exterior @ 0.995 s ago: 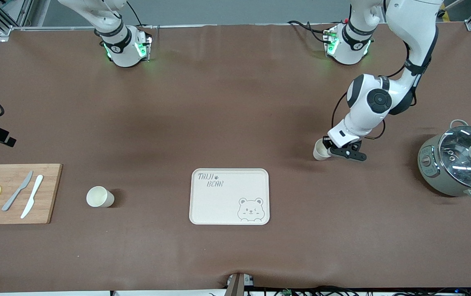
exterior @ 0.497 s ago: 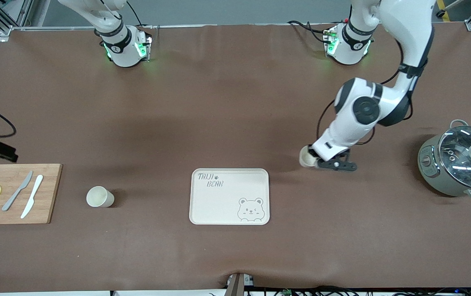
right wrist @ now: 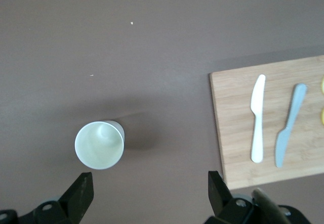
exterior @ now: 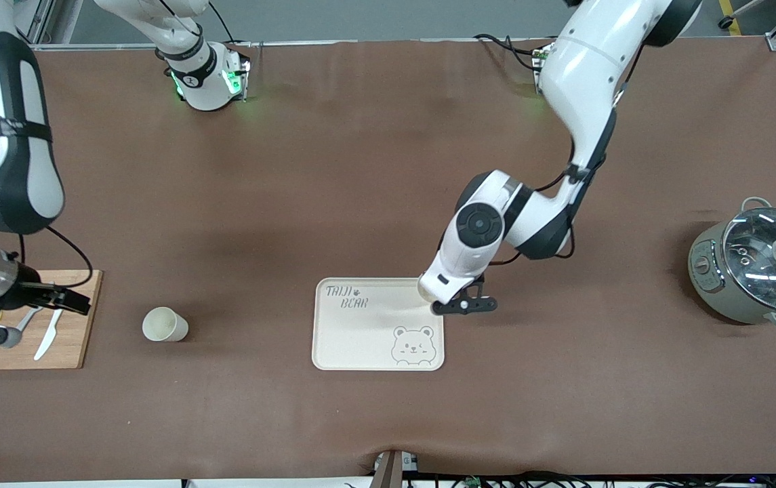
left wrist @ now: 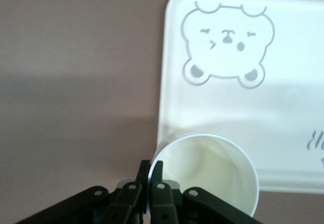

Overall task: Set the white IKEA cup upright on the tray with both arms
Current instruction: 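Carry the cup onto the tray while the right gripper reaches the other cup, then open the left gripper and withdraw it while the right gripper grasps the cup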

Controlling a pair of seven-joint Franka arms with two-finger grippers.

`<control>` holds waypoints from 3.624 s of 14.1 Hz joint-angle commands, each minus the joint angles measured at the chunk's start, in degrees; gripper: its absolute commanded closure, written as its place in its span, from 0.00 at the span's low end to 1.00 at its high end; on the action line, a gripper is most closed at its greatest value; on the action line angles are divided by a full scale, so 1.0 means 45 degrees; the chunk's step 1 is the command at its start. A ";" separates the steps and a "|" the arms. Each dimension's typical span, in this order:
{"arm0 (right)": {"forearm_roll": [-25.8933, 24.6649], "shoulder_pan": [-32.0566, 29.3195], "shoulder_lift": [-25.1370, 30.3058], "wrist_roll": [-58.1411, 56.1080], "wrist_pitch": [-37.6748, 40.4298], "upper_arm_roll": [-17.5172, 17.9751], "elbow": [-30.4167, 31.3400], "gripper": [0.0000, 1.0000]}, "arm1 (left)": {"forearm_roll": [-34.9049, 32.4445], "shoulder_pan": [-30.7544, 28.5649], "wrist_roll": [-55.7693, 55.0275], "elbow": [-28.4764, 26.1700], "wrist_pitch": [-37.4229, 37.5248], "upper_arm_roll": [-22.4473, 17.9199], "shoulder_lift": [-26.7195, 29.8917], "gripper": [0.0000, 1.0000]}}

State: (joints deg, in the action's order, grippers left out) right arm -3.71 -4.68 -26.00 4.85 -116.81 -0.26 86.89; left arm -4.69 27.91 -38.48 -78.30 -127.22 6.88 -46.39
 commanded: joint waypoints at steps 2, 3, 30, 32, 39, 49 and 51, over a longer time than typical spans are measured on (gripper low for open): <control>0.0959 -0.0034 -0.0511 0.0153 -0.0564 -0.0001 0.0027 0.00 | -0.0209 0.0477 -0.0278 0.1599 -0.0087 -0.0356 -0.0922 1.00; 0.0961 0.0004 -0.0530 0.0153 -0.0837 -0.0001 0.0163 0.00 | -0.0209 0.0517 -0.0317 0.1618 -0.0166 -0.0357 -0.0980 1.00; 0.0824 0.0513 -0.1761 -0.0333 -0.5390 -0.0021 0.2821 0.00 | 0.0901 -0.1061 0.1293 0.1540 0.3326 -0.1059 0.1828 0.00; 0.0824 0.0357 -0.1858 -0.1074 -0.5585 -0.0001 0.2821 0.00 | 0.1061 -0.1823 0.3345 0.1404 0.3834 -0.1118 0.2338 0.00; 0.0844 0.0434 -0.2445 -0.1195 -0.6309 -0.0001 0.2821 0.00 | 0.1080 -0.3583 0.6830 0.1306 0.4052 -0.1118 0.3040 0.00; 0.0844 0.0435 -0.2484 -0.1195 -0.6328 -0.0001 0.2801 0.47 | 0.1139 -0.4189 0.7318 0.1091 0.8559 -0.1099 0.7239 0.00; 0.0844 0.0434 -0.2484 -0.1195 -0.6328 -0.0001 0.2801 0.65 | 0.1158 -0.4811 0.7922 0.0664 0.9186 -0.0750 0.8135 0.00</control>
State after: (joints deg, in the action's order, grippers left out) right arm -0.12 -2.57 -37.04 0.28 -144.92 -0.41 99.64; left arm -0.56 9.19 -5.92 -71.30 -87.30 2.02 -14.41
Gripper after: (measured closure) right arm 0.251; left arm 0.000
